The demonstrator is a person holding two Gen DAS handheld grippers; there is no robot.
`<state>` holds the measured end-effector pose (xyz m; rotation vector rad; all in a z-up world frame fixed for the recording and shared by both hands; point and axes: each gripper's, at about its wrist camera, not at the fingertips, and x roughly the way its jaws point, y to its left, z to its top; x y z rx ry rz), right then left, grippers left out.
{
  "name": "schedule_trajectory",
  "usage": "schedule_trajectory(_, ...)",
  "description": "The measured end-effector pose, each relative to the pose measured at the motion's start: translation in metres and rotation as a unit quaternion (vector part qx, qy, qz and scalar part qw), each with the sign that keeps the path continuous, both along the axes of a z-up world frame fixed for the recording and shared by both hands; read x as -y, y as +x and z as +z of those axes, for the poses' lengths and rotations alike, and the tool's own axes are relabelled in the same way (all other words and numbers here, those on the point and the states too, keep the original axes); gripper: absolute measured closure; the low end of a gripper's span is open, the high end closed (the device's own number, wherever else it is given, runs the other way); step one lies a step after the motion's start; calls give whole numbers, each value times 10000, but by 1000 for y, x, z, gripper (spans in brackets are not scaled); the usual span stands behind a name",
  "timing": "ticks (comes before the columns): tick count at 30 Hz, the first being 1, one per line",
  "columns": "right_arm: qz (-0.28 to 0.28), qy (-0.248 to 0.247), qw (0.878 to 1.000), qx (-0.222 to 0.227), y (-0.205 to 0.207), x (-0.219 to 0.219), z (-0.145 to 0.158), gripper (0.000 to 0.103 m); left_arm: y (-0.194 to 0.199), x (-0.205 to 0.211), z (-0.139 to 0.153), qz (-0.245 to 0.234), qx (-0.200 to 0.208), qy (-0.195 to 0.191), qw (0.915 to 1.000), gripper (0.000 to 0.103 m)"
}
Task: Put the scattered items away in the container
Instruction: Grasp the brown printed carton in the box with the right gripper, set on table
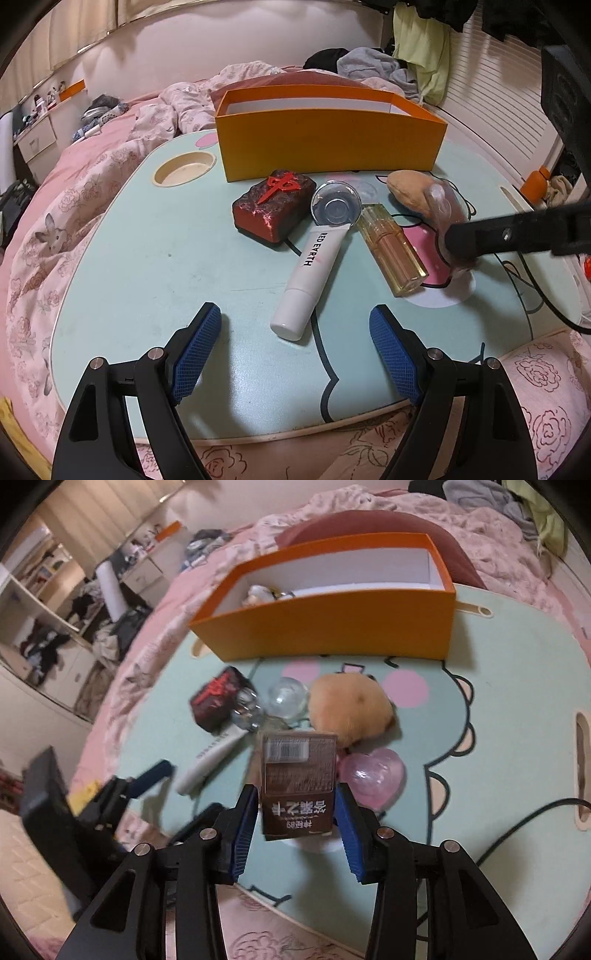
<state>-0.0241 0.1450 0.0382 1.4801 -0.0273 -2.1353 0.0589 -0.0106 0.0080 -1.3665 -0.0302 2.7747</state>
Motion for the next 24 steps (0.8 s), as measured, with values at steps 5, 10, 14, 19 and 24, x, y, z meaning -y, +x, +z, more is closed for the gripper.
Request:
schedule_trajectory(5,-67,234,9956,-905,26,-6,8,44,0,0,0,1,1,-2,10000,20)
schedule_trajectory(10,-115,718,9915,-1077,52,-14,-7,43,-1,0,0,0,3,-6,10000,20)
schedule_trajectory(14,-37,978,9902,-1000,58,-9,-23,43,-1,0,0,0,3,-7,10000,20)
schedule_trajectory(19,-3,1198,9862,-1146,62,-5,-26,39,-1,2,-1,7,3,-7,10000,20)
schedule_trajectory(24,-14,1173,9861,-1176,64,-6,-28,36,0,3,-2,32,23,-18,10000,20)
